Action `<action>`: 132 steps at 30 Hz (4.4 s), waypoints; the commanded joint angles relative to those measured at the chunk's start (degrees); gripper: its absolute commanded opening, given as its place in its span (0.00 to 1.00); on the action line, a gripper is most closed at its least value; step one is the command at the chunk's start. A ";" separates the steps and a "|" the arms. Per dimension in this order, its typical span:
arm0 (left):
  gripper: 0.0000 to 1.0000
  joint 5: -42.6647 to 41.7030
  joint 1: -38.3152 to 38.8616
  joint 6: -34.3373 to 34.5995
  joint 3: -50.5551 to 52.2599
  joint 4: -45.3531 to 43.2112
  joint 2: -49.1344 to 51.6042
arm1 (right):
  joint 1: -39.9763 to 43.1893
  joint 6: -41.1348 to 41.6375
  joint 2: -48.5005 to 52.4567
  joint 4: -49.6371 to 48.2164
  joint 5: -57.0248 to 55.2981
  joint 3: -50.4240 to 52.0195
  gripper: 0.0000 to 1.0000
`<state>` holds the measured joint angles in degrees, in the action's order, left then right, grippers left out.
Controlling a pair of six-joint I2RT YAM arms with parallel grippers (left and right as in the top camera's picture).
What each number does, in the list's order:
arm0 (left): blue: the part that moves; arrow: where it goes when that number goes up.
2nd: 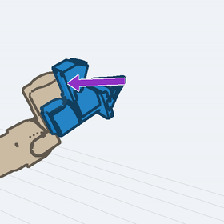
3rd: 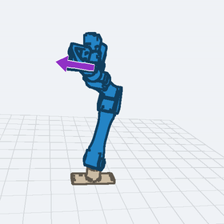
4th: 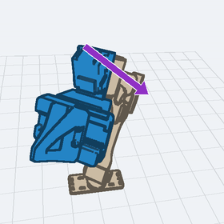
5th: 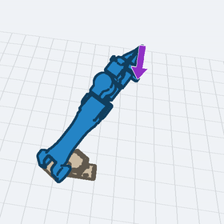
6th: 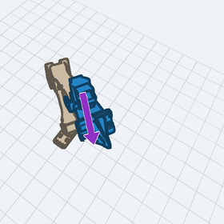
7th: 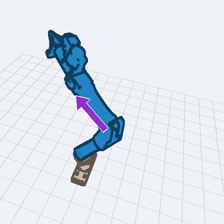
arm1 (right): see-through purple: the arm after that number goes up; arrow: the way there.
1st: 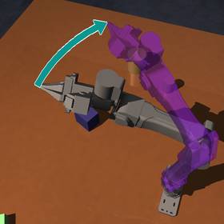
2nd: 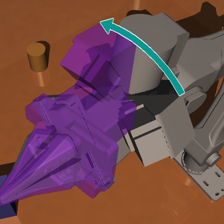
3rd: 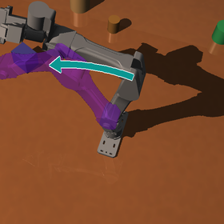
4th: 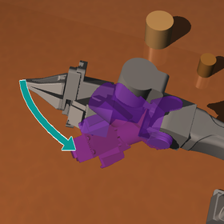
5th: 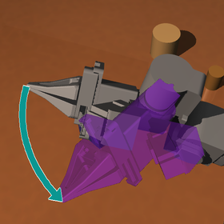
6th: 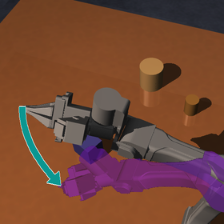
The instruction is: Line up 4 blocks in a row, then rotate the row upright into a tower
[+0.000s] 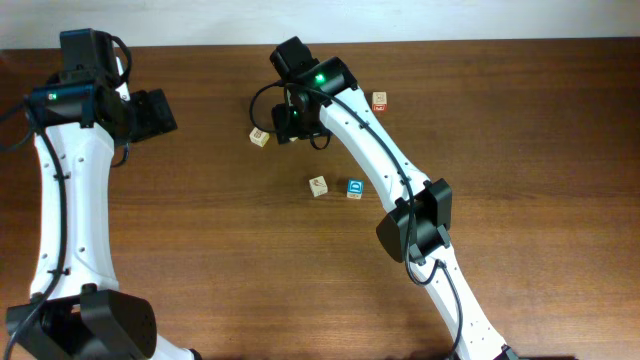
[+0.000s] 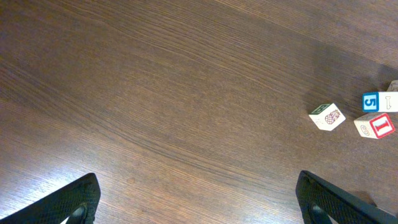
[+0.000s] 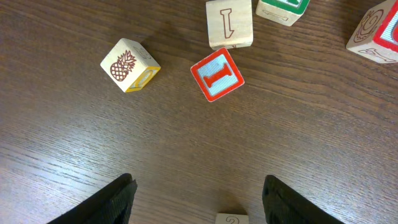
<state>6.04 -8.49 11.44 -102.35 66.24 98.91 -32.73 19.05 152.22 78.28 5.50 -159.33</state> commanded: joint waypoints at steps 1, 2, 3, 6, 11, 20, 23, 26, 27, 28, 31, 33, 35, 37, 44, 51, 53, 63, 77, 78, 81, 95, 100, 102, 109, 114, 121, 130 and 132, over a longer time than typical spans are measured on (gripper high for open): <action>0.99 0.26 -0.09 0.55 -1.53 0.07 0.13 | -0.26 -0.83 0.42 -0.28 -0.11 -0.31 0.66; 0.99 0.26 -0.09 0.55 -1.53 0.07 0.13 | -0.26 -0.83 0.42 -0.35 -0.11 -0.31 0.67; 0.99 0.26 -0.09 0.52 -1.53 0.09 0.13 | -0.26 -0.83 0.42 -0.37 -0.11 -0.31 0.67; 0.99 0.26 -0.09 0.52 -1.53 0.09 0.13 | -0.26 -0.83 0.42 -0.39 -0.11 -0.31 0.67; 0.99 0.26 -0.09 0.52 -1.53 0.07 0.13 | -0.26 -0.83 0.42 -1.11 -0.11 -0.31 0.66; 0.99 0.24 -0.09 0.55 -1.53 0.04 0.13 | -0.26 3.58 0.90 -9.60 -0.87 1.77 0.67; 0.99 0.24 -0.09 0.55 -1.53 0.02 0.13 | -0.26 3.15 1.16 -16.46 -3.50 7.37 0.70; 0.99 0.22 -0.04 0.55 -1.53 0.02 0.13 | -0.26 -5.05 1.16 -25.66 -2.78 15.04 0.71; 0.99 0.22 -0.04 0.55 -1.53 0.02 0.13 | -0.20 -5.62 1.16 -27.63 -3.58 16.63 0.71; 0.99 0.24 -0.04 0.55 -1.53 0.02 0.13 | -0.13 -6.75 1.16 -29.70 -4.26 18.40 0.71; 0.99 0.24 -0.04 0.55 -1.53 0.00 0.13 | 0.39 -7.26 1.16 -31.28 -4.70 19.69 0.66; 0.99 0.26 -0.04 0.55 -1.53 0.00 0.13 | 0.79 -7.21 1.16 -31.17 -4.68 19.69 0.51; 0.99 0.26 -0.04 0.55 -1.53 0.00 0.13 | 0.79 -6.47 1.16 -30.51 -4.55 19.69 0.44; 0.99 0.26 -0.04 0.55 -1.53 0.00 0.13 | 0.59 -4.33 1.16 -28.92 -4.44 19.65 0.38; 0.99 0.26 -0.04 0.55 -1.53 -0.11 0.13 | 0.22 1.40 0.28 -18.49 4.04 19.50 0.30; 0.99 0.26 -0.04 0.52 -1.53 -0.13 0.13 | -3.61 7.89 -2.40 -7.34 4.44 19.50 0.31; 0.99 0.26 -0.04 0.55 -1.53 -0.15 0.13 | -5.14 7.89 -2.38 -2.95 4.24 19.52 0.31; 0.99 0.24 -0.04 0.55 -1.53 0.07 0.13 | -5.40 10.49 -2.27 4.00 -7.76 19.52 0.31; 0.99 0.24 -0.04 0.52 -1.53 0.48 0.13 | -5.40 8.20 -2.89 7.76 -4.68 5.68 0.57; 0.99 0.24 -0.04 0.52 -1.53 0.48 0.13 | -5.40 8.20 -2.89 8.02 -4.68 3.37 0.58; 0.99 0.24 -0.04 0.52 -1.53 0.50 0.13 | -5.40 8.17 -2.89 6.51 -4.68 2.71 0.58; 0.99 0.26 -0.04 0.52 -1.53 0.50 0.13 | -5.51 8.22 -2.86 2.45 -4.63 2.73 0.58; 0.99 0.26 -0.04 0.52 -1.53 0.50 0.13 | -5.51 8.22 -2.86 1.60 -4.63 2.73 0.58; 0.99 0.24 -0.04 0.52 -1.53 0.50 0.15 | -5.51 8.22 -2.86 1.42 -4.63 2.73 0.58; 0.99 0.24 -0.04 0.52 -1.53 0.50 0.13 | -5.51 8.22 -2.84 1.14 -4.66 2.73 0.58; 0.99 0.26 -0.04 0.52 -1.53 0.50 0.13 | -5.51 8.22 -2.82 0.09 -4.66 2.78 0.59; 0.99 0.26 -0.04 0.52 -1.53 0.48 0.13 | -5.51 8.28 0.00 -10.91 -4.68 2.91 0.64; 0.99 0.26 -0.04 0.52 -1.53 0.48 0.15 | -5.51 13.92 0.20 -23.43 -6.21 10.38 0.63; 0.99 0.26 -0.04 0.52 -1.53 0.48 0.15 | -5.51 16.31 0.22 -27.80 -6.19 13.33 0.63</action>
<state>6.04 -8.49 11.44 -102.35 66.65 98.91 -37.93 31.31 151.17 53.63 0.45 -149.05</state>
